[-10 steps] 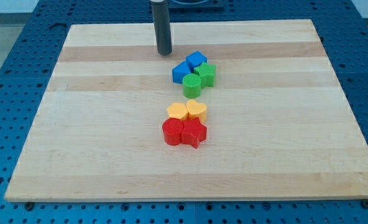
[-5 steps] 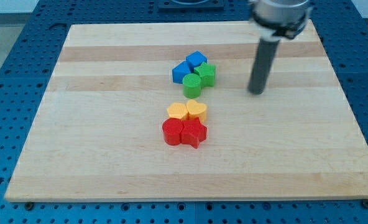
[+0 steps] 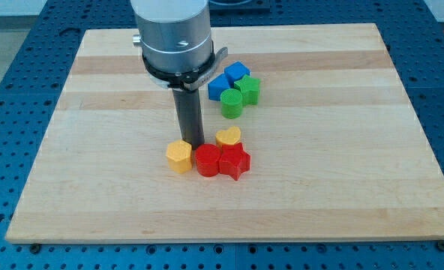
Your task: Push the yellow hexagon left to the red circle
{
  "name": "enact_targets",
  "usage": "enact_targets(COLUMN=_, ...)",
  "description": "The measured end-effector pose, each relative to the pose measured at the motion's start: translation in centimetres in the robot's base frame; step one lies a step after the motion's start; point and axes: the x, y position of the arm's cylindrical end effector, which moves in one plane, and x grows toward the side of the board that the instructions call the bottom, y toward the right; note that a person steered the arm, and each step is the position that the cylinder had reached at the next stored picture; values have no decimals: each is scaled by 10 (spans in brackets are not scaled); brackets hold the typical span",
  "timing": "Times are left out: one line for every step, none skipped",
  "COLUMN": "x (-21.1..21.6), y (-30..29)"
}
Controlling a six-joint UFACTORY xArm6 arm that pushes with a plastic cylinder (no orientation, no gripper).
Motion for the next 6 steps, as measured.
enact_targets(x=-23, y=-7)
enact_targets(x=-41, y=2)
enact_targets(x=-41, y=50)
enact_targets(x=-38, y=110)
enact_targets(x=-4, y=118)
enact_targets(x=7, y=63)
